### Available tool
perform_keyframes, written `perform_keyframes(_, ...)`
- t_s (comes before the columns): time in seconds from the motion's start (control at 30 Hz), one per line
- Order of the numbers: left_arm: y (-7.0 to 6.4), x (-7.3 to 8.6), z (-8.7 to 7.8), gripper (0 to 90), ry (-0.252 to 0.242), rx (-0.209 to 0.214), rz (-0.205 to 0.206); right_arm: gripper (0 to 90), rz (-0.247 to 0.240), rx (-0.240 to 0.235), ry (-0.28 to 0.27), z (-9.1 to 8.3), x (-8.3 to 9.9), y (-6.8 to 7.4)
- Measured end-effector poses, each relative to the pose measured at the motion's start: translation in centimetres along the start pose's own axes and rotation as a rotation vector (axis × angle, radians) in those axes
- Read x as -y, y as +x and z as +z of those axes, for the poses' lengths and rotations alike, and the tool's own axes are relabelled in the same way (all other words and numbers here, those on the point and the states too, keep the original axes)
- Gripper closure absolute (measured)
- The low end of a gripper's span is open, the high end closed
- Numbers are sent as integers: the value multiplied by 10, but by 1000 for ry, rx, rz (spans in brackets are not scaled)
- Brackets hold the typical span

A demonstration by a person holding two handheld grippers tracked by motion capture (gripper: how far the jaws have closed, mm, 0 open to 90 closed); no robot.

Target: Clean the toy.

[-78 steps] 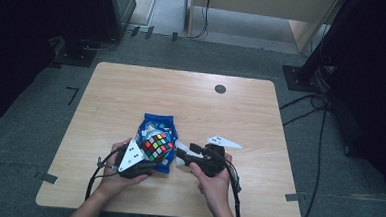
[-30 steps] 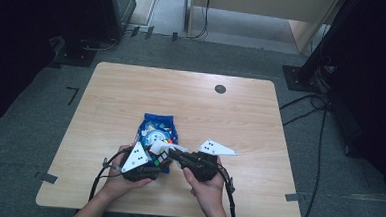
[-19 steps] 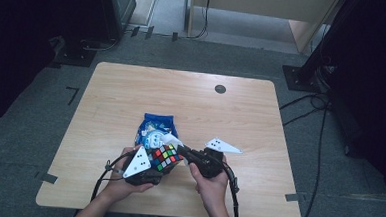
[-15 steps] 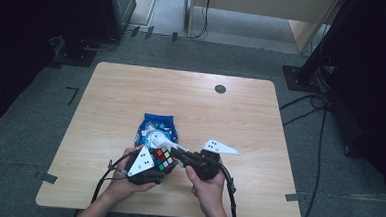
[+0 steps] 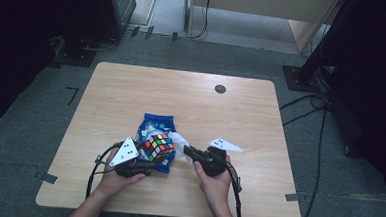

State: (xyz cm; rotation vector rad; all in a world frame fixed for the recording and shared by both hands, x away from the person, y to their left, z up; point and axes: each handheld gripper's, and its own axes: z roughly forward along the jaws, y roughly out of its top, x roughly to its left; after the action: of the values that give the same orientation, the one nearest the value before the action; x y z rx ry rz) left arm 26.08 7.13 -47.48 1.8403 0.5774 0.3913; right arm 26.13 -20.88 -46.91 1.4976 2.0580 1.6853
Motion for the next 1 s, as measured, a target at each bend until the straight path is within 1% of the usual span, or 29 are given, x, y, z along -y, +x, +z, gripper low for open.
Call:
perform_keyframes(0.07,-1,1,2,341,6,-3,5,871,4,34,1,0,1,-4)
perform_keyframes(0.1,-1,1,2,341,6,-3,5,871,4,34,1,0,1,-4)
perform_keyframes(0.13,-3,1,3,341,14,-10,11,819,-5,57,0,0,2,-4)
perform_keyframes(0.17,-4,1,4,341,18,-14,15,642,-10,98,-22,0,1,-2)
perform_keyframes(0.2,-4,1,5,341,24,-22,22,642,-10,98,-22,0,1,-2)
perform_keyframes(0.23,-5,2,6,341,29,-35,23,587,-4,101,-33,-1,0,0)
perform_keyframes(0.27,-6,2,7,341,31,-40,23,542,7,92,-46,-3,-2,1)
perform_keyframes(0.3,-6,2,7,341,36,-50,29,520,19,79,-52,-4,-3,2)
perform_keyframes(0.33,-7,3,9,341,42,-67,37,478,44,33,-80,-8,-6,7)
perform_keyframes(0.4,-9,4,10,341,49,-80,42,431,75,-26,-100,-10,-8,14)
perform_keyframes(0.43,-9,4,10,341,49,-80,42,431,75,-26,-100,-10,-8,14)
perform_keyframes(0.47,-11,4,12,341,49,-83,47,357,105,-77,-106,-9,-9,22)
perform_keyframes(0.5,-14,4,13,341,47,-85,57,334,113,-90,-101,-7,-9,25)
perform_keyframes(0.53,-14,4,13,341,47,-85,57,298,122,-102,-88,-5,-8,29)
perform_keyframes(0.57,-16,3,14,341,44,-85,63,298,122,-102,-88,-5,-8,29)
perform_keyframes(0.6,-21,3,15,341,36,-82,76,254,140,-112,-55,2,-5,35)
perform_keyframes(0.7,-26,2,16,341,27,-82,87,259,150,-114,-20,10,1,40)
perform_keyframes(0.73,-26,2,16,341,27,-82,87,259,150,-114,-20,10,1,40)
perform_keyframes(0.77,-27,1,16,341,23,-77,88,328,163,-105,0,14,4,41)
perform_keyframes(0.8,-28,1,16,340,15,-70,82,339,167,-104,6,15,5,41)
perform_keyframes(0.83,-27,1,16,340,15,-58,75,342,184,-120,6,15,6,40)
perform_keyframes(0.87,-27,1,16,340,15,-58,75,344,188,-124,7,15,6,39)
perform_keyframes(0.9,-27,1,16,340,17,-51,72,344,188,-124,7,15,6,39)
perform_keyframes(0.97,-26,2,17,336,27,-38,71,345,169,-112,19,14,5,40)
perform_keyframes(1.0,-25,2,17,322,37,-13,78,345,162,-103,21,13,5,39)
